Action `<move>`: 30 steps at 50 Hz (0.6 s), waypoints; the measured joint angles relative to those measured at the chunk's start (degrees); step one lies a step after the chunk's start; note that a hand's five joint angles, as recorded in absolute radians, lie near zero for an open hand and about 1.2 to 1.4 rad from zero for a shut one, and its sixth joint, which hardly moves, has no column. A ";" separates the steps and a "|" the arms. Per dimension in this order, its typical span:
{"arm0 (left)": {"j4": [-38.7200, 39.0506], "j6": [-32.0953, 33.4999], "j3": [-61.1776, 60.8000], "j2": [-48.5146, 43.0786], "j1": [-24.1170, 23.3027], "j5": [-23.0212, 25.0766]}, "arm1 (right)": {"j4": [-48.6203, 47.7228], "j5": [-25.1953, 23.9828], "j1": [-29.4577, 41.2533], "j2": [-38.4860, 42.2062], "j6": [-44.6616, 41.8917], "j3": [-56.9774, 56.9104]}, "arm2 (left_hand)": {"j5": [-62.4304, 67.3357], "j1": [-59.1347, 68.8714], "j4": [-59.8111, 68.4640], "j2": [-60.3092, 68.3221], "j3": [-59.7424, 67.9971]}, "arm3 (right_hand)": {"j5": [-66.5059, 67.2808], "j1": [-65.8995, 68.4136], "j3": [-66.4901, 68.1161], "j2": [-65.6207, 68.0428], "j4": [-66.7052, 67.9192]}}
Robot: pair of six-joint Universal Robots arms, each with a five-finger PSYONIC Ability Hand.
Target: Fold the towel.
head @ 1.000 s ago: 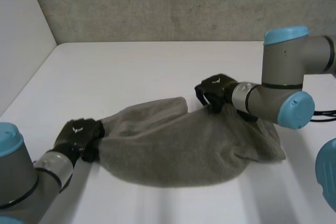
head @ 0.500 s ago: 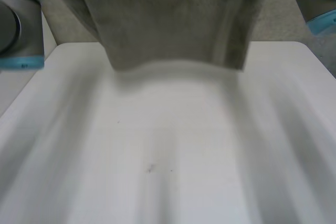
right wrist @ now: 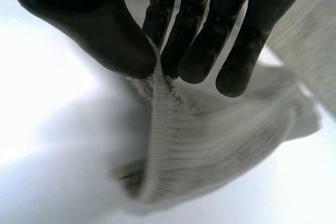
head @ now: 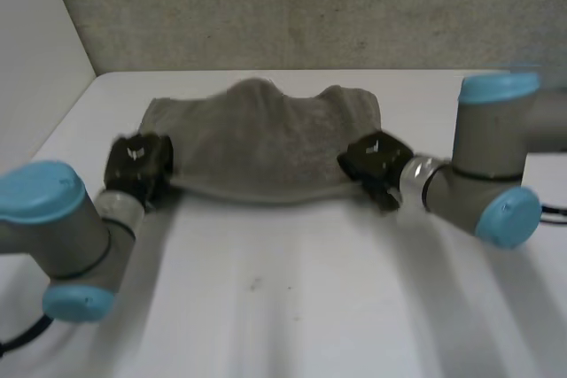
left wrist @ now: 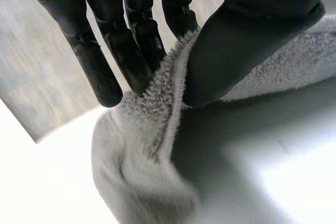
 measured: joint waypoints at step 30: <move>-0.31 4.94 -5.23 -0.06 0.07 -0.08 | -7.59 3.19 -9.34 -23.01 5.78 29.94 | -46.70 -45.70 -47.40 -47.32 -47.30 | -0.05 0.00 0.00 0.00 0.00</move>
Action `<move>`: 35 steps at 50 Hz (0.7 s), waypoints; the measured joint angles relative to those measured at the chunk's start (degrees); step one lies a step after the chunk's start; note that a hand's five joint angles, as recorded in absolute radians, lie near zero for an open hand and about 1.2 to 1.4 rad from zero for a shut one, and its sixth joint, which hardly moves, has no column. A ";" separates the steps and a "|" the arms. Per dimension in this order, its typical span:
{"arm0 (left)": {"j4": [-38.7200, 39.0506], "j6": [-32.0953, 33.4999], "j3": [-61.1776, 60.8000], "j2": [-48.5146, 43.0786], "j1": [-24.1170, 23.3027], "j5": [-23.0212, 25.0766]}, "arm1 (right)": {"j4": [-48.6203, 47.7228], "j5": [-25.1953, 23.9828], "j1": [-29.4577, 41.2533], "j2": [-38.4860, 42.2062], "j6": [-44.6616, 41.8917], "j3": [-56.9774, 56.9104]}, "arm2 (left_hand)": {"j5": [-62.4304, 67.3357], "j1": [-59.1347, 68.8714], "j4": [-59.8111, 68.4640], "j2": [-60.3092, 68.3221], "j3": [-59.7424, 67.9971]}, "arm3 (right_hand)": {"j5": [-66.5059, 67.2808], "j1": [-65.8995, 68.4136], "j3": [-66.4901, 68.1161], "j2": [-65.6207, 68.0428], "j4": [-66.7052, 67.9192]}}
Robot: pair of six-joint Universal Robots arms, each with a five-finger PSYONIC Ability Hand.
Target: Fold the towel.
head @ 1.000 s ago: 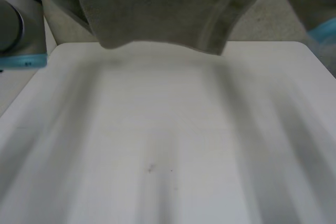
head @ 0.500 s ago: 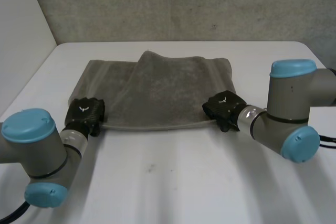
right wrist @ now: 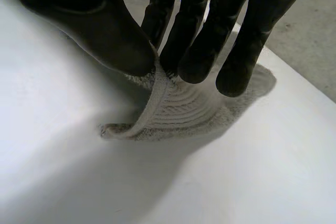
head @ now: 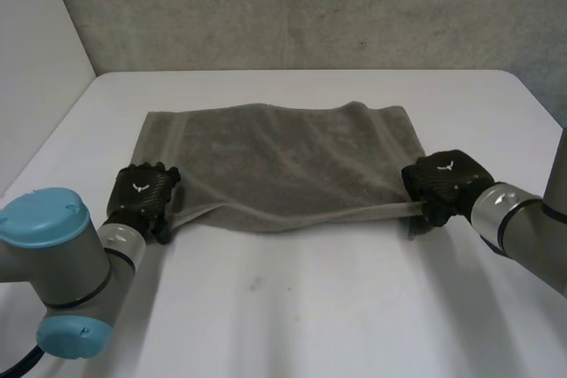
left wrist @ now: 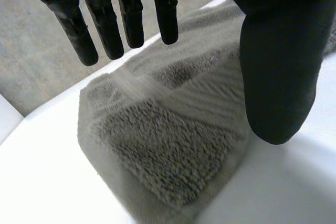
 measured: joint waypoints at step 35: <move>5.85 1.00 0.80 -0.11 1.16 0.54 | -5.46 -2.66 -2.55 1.57 0.83 4.61 | 34.69 34.55 35.17 35.08 35.07 | 0.00 0.22 0.06 0.00 0.00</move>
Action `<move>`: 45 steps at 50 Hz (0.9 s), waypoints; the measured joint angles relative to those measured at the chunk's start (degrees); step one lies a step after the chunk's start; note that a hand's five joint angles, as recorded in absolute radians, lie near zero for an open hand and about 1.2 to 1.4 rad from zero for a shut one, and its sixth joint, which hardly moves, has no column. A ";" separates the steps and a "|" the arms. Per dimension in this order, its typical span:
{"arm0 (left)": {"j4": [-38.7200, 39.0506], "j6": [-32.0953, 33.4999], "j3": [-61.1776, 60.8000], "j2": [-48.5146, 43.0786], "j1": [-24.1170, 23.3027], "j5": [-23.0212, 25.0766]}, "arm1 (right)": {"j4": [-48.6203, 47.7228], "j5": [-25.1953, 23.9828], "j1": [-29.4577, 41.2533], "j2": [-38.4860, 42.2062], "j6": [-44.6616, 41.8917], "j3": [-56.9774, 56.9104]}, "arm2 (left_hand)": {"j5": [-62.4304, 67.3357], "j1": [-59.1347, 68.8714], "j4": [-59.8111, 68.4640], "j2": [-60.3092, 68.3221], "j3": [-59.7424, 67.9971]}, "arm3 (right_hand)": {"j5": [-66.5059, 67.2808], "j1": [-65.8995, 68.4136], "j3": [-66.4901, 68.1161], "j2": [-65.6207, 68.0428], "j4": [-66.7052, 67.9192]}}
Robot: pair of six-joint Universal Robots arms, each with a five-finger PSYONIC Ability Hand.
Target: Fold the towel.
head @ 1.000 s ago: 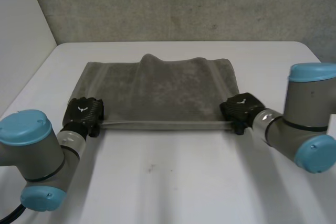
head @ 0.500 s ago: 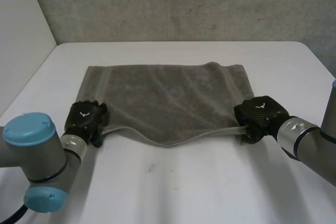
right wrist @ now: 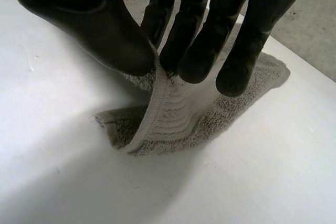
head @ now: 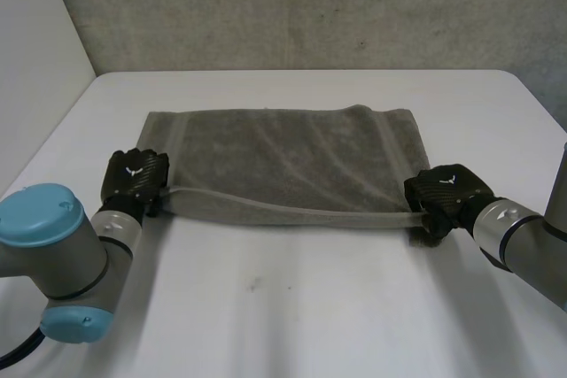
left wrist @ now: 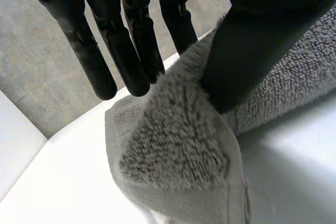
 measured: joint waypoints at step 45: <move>-0.07 0.25 -1.52 2.97 4.71 1.65 | -4.19 4.38 -1.83 6.14 7.10 -1.02 | 11.56 10.88 12.21 12.20 12.12 | -34.27 -33.65 -34.48 -34.33 -34.48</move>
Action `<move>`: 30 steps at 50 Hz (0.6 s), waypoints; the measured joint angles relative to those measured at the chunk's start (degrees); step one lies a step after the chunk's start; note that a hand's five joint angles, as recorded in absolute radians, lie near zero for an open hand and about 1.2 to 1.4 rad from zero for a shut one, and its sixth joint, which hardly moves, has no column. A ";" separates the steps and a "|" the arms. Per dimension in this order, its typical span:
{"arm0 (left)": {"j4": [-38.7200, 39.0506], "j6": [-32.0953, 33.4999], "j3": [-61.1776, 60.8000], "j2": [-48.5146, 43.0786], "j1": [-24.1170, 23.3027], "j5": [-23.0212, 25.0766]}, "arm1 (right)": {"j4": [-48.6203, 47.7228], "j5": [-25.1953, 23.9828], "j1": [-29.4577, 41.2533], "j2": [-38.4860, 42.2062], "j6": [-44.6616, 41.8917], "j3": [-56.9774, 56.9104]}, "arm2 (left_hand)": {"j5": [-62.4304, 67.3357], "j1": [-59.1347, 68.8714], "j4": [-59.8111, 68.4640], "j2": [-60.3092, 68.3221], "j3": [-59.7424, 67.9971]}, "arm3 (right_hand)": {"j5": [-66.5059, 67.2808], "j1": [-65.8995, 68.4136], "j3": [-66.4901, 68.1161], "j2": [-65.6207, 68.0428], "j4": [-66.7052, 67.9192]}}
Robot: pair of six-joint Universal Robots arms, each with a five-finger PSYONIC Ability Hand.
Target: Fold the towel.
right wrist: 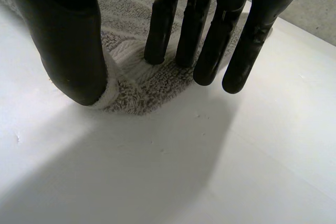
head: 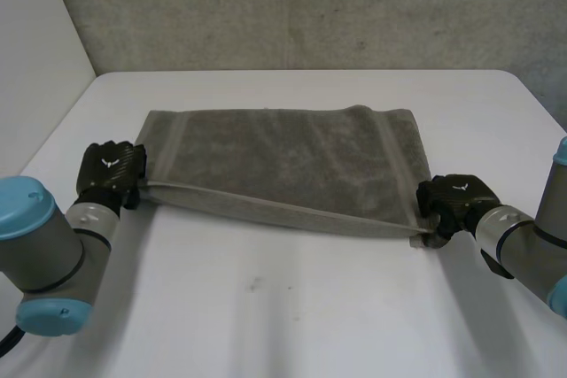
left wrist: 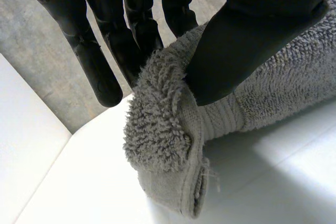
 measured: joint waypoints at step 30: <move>-0.06 0.11 -0.15 0.50 0.28 0.01 | -2.61 0.03 -0.80 1.26 5.25 -0.79 | 0.39 0.26 0.00 0.02 0.03 | 30.81 32.22 31.48 32.35 31.68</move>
